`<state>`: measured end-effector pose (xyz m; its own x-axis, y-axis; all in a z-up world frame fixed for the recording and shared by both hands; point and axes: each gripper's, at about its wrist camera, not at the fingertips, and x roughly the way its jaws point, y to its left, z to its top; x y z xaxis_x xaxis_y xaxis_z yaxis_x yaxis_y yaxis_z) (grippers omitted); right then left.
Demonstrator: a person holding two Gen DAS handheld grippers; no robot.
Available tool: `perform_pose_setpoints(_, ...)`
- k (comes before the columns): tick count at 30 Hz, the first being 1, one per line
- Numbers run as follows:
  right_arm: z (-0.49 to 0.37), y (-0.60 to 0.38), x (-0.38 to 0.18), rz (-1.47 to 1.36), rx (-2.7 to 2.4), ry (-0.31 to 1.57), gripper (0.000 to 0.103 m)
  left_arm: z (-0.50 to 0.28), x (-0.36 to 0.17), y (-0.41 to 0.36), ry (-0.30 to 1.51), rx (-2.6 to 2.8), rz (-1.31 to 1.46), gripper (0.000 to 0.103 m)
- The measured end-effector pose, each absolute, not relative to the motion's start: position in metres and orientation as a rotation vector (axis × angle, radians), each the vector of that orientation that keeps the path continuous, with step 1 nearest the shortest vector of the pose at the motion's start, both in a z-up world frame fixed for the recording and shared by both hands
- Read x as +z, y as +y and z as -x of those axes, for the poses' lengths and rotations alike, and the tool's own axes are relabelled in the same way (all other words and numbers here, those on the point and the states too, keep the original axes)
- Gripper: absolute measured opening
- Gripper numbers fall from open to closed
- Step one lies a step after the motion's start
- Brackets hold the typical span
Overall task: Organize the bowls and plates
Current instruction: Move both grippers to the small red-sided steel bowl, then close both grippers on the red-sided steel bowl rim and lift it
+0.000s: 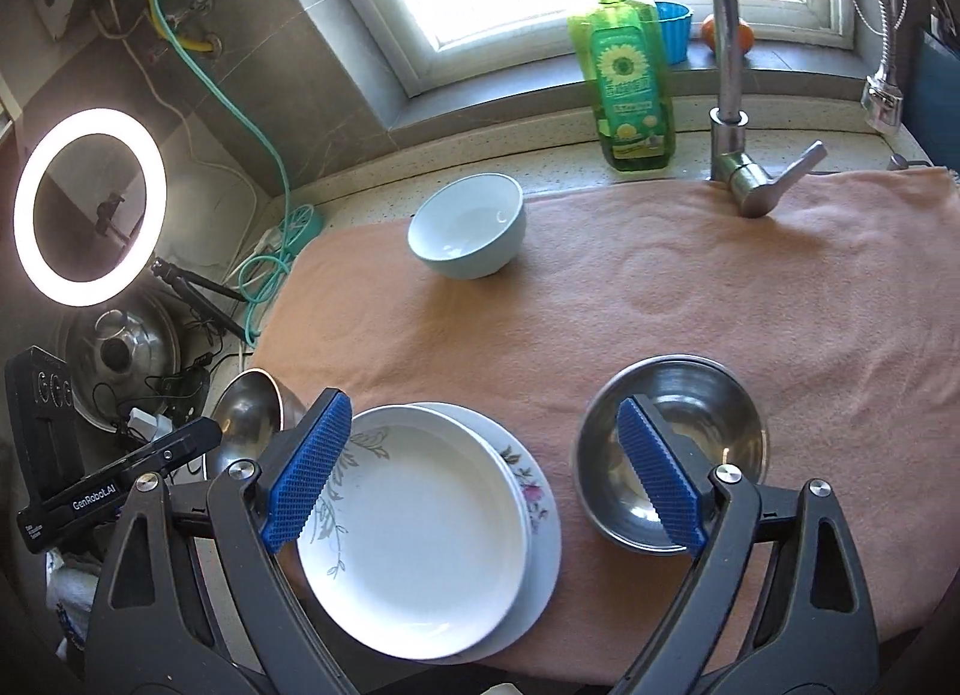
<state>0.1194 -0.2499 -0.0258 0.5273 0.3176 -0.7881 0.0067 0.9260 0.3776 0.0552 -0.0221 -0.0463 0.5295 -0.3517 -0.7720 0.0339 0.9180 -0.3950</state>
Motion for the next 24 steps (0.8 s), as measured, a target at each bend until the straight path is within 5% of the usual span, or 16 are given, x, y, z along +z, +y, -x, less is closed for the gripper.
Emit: perform_pose_setpoints(24,-0.094,-0.355,-0.071,-0.395,0.033,1.083,0.093,-0.084,-0.079,-0.182,1.123,-0.511,0.212,0.06)
